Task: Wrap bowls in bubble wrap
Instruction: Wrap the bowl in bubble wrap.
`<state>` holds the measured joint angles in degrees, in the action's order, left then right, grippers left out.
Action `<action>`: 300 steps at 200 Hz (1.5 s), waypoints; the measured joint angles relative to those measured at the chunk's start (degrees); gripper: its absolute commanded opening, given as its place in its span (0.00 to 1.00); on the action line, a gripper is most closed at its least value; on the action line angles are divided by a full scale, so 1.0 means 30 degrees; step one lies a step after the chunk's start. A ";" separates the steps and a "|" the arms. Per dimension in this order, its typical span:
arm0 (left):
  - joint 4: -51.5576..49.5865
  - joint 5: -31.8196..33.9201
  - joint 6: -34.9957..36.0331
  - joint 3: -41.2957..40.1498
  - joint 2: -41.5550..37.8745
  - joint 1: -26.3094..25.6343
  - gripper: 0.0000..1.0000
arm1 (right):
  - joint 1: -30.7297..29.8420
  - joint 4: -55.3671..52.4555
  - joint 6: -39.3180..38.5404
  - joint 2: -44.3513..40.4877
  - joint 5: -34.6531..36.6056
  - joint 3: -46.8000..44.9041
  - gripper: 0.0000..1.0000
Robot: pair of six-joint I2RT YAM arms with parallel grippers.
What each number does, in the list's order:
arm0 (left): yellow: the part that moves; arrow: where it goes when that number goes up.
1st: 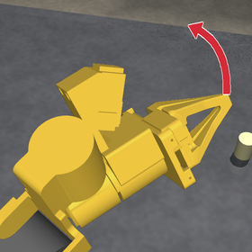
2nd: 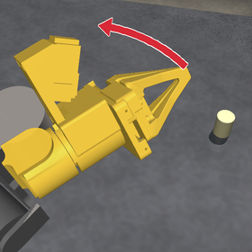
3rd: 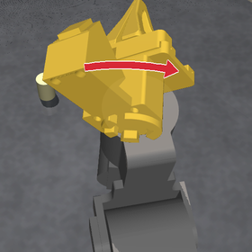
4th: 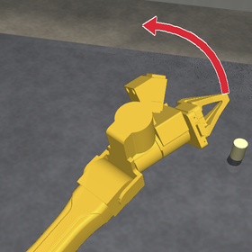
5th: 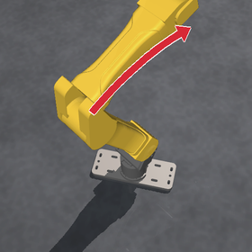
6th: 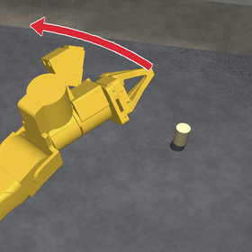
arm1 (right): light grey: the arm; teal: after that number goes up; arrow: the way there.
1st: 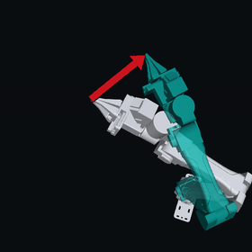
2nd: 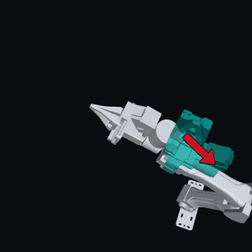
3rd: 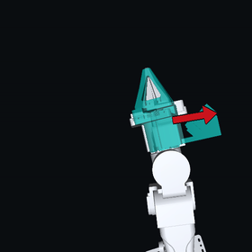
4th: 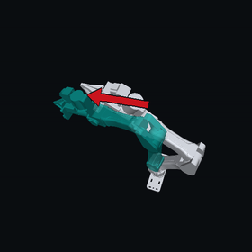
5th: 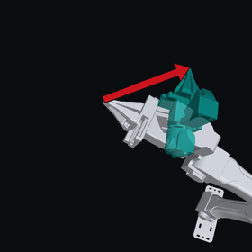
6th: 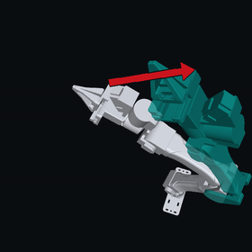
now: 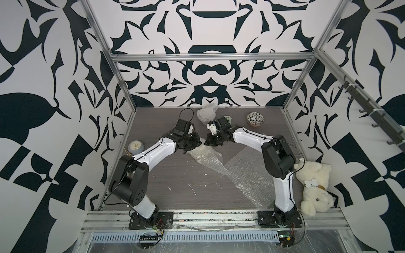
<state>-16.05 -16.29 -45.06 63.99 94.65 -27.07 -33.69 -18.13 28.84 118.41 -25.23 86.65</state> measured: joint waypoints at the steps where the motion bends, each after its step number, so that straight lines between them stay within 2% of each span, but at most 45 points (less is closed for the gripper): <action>1: 0.0000 -0.0007 0.0000 0.0015 0.0058 -0.0015 0.08 | 0.0007 0.0015 0.0015 0.0000 0.0007 -0.0044 0.00; 53: -0.0525 0.0896 0.0474 0.2288 0.3264 -0.0066 0.08 | 0.0168 0.0240 0.0248 -0.0277 0.0015 -0.0663 0.00; 81: -0.0656 0.1115 0.0918 0.3570 0.4656 -0.0066 0.08 | 0.0168 0.0401 0.0270 -0.0364 -0.0182 -0.0729 0.11; 118: -0.0889 0.1144 0.1413 0.3701 0.5479 0.0153 0.08 | 0.0248 0.0408 0.0124 -0.1290 -0.0175 -0.1508 0.26; 169: -0.0889 0.1100 0.1705 0.3541 0.5595 0.0393 0.08 | 0.0546 -0.0335 -0.0415 -0.4728 -0.0153 -0.4284 0.39; 236: -0.1064 0.1137 0.2419 0.3541 0.5799 0.0554 0.08 | 0.0459 -0.2004 -0.0284 -1.0528 -0.0335 -1.0826 0.42; 260: -0.1093 0.1137 0.2477 0.3526 0.5792 0.0561 0.08 | -0.0248 -0.2506 0.0117 -1.1154 -0.0415 -1.1322 0.46; 275: -0.1093 0.1129 0.2477 0.3512 0.5792 0.0554 0.08 | -0.0750 -0.2361 0.0612 -1.1540 -0.0495 -1.1526 0.53; 300: -0.1093 0.1144 0.2470 0.3453 0.5748 0.0554 0.08 | -0.1144 -0.2266 0.1107 -1.2801 -0.0379 -1.2131 0.55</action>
<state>-19.33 -12.86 -37.65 74.35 111.90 -25.41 -37.12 -24.93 32.16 80.01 -26.37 50.26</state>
